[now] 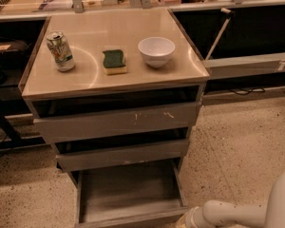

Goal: Close bottom drawer

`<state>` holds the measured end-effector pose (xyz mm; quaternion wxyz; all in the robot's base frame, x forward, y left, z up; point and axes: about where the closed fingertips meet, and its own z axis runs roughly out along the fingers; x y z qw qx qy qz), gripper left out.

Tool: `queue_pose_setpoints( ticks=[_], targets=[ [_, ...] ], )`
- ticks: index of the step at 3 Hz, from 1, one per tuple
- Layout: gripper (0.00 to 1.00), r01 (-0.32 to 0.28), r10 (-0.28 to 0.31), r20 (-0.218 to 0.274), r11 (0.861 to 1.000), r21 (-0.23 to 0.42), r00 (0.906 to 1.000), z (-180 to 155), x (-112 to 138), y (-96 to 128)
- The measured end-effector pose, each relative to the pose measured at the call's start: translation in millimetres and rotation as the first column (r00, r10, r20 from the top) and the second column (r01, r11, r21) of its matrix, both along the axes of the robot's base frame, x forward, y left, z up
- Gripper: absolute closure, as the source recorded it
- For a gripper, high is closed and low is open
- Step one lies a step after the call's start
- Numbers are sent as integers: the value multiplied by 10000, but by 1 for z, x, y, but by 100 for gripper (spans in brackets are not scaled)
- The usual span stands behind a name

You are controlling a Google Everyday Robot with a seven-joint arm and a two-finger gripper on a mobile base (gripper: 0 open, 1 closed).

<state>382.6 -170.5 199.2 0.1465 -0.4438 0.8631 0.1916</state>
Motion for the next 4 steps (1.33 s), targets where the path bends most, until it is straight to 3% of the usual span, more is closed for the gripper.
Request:
queue_pose_setpoints(
  ticks=[1,4],
  targets=[
    [100,-144,141,355,9999,85,9993,-8,22,8],
    [35,-125,122,384,9999,78,9992,-8,24,7]
  ],
)
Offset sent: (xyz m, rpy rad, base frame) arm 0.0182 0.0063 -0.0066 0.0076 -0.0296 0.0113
